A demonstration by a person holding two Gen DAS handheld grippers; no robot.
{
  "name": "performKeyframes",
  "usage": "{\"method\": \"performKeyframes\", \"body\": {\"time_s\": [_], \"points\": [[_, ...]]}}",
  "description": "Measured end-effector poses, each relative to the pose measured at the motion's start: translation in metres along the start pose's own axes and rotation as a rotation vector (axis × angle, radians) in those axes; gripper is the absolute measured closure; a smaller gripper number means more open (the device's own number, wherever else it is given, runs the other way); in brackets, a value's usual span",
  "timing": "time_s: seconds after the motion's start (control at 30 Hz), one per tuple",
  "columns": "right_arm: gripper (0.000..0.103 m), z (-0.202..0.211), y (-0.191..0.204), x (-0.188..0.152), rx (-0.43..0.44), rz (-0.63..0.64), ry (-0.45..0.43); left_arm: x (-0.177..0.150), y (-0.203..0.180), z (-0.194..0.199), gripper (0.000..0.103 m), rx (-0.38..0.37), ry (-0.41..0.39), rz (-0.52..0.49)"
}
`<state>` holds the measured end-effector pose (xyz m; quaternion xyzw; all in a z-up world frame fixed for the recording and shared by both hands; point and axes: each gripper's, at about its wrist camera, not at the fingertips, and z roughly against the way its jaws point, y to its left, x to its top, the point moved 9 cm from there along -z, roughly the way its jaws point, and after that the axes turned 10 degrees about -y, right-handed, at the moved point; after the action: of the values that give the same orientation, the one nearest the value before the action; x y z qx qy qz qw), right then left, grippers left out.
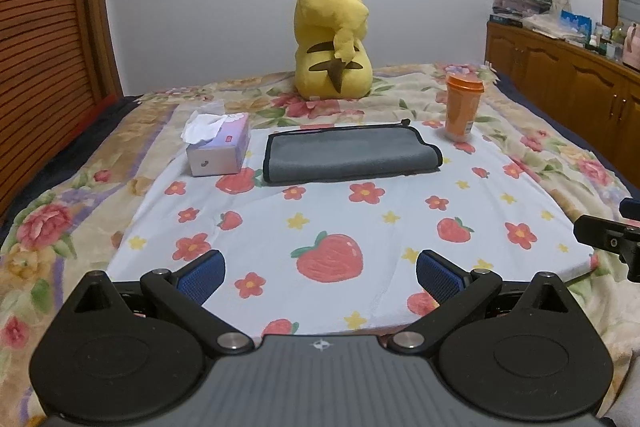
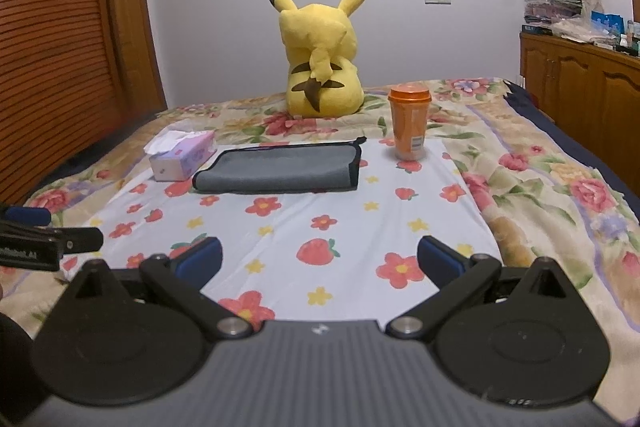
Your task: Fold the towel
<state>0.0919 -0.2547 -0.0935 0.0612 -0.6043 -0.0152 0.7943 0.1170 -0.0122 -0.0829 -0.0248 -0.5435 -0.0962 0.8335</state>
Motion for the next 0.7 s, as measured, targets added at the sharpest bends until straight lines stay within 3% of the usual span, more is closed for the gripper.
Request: {"method": "performKeyframes", "body": {"time_s": [0.7], "points": [[0.0,0.008,-0.01,0.014,-0.014,-0.019,-0.072,0.025,0.007,0.012,0.0,0.019,-0.093,0.006]]}}
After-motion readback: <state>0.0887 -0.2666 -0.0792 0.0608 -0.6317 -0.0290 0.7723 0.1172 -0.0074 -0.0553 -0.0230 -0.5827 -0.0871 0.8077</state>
